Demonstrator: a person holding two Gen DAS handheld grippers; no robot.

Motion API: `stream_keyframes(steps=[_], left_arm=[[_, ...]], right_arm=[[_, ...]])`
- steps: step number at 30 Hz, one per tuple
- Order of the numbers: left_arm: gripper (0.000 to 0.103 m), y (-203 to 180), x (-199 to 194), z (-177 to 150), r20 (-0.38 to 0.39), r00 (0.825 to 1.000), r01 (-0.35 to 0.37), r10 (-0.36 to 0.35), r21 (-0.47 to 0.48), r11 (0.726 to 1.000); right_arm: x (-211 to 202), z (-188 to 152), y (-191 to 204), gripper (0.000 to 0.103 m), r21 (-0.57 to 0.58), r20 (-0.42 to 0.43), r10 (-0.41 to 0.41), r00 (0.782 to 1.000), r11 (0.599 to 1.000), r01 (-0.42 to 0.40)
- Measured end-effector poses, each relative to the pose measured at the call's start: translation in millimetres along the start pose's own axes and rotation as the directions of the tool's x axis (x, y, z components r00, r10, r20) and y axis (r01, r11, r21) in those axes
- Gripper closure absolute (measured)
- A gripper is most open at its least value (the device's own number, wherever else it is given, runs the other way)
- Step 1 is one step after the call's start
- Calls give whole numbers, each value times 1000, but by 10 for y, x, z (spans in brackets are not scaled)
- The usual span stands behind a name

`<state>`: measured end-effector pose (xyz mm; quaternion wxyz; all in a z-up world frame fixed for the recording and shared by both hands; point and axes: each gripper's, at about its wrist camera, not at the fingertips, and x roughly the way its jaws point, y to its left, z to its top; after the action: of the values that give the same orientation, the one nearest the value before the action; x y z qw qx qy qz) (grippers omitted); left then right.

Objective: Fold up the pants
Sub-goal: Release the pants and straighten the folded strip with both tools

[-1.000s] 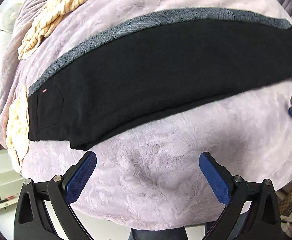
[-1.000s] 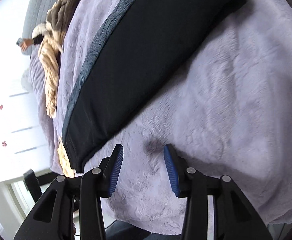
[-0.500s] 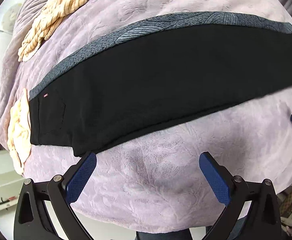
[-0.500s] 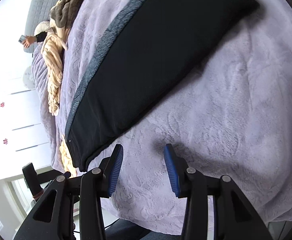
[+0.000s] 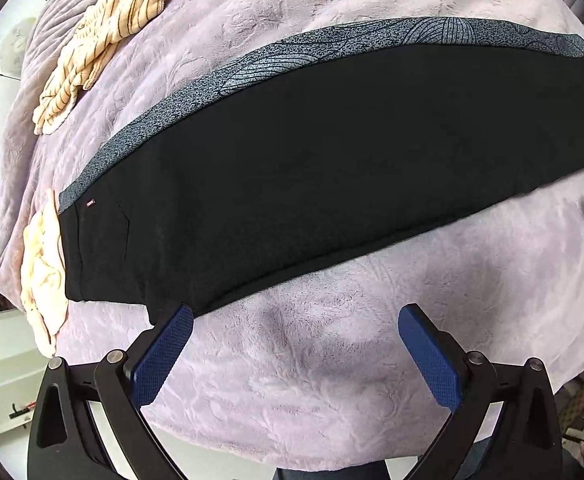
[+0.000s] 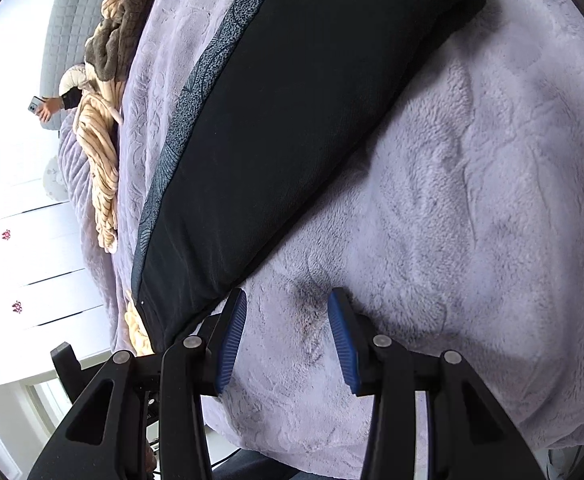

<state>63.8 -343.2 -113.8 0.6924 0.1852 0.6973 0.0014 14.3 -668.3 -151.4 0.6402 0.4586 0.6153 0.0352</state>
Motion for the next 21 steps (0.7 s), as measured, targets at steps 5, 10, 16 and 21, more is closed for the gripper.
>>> stream_keyframes(steps=[5,10,16,21], left_arm=[[0,10,39,-11,-18,1000,-6,6,-7,1000],[0,-9,22,-35,-13,1000,-14,14,-3,1000],[0,-63,-3,-67,-4,1000,-25,25,21,999],[0,-110,-88,32,40,999,-16,15,30,999]], right_arm=[[8,50,-23,57,7,-1,4,1000,1000,-4],[-4,85,-13,57,7,7,9,1000,1000,-9],[-68,88,-44,57,18,35,20,999,1000,-20],[-177,100,-114,57,37,76,32,997,999,-35]])
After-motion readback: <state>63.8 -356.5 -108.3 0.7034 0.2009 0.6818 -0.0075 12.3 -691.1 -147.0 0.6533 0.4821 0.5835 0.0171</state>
